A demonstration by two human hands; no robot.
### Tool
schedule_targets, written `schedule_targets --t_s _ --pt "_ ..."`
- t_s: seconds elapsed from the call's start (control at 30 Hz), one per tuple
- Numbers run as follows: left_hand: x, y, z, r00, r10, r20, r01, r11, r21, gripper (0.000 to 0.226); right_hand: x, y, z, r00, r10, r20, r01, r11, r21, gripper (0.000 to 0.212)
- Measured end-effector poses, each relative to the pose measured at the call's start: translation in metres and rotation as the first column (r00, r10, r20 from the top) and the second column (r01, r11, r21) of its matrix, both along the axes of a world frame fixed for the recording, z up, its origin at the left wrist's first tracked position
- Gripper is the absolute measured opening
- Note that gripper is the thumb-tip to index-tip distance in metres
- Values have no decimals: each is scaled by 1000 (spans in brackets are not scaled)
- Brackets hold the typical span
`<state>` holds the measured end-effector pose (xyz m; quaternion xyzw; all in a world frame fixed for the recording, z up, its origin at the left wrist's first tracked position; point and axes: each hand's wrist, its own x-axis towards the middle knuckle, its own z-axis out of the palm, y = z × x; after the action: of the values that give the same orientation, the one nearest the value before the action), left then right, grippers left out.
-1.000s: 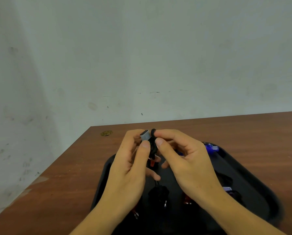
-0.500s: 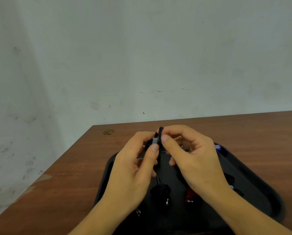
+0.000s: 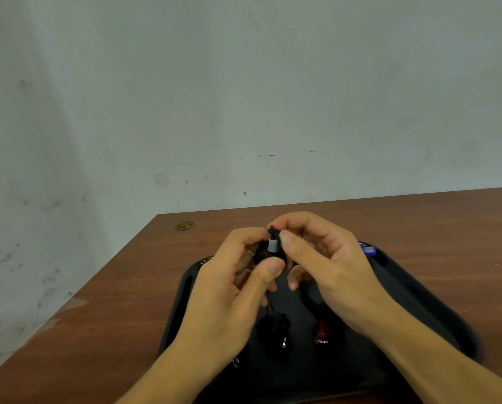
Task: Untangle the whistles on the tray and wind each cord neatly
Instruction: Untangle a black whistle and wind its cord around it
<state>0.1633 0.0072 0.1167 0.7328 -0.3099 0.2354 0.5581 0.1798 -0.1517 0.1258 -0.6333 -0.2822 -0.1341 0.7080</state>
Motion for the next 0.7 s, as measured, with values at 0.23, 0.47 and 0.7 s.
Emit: schedule_targets --t_s 0.23,0.47,0.7 --pt "2 3 1 996 -45 74 44 999 15 32 -2 5 -3 999 20 -40 -19 999 40 21" --pt "3 2 1 996 -81 35 84 993 -89 22 -1 7 -7 999 -8 -41 8 1000 -10 26" --pt "7 5 1 992 -122 -28 115 974 -195 18 0 9 -11 997 -79 -9 77 990 -115 29"
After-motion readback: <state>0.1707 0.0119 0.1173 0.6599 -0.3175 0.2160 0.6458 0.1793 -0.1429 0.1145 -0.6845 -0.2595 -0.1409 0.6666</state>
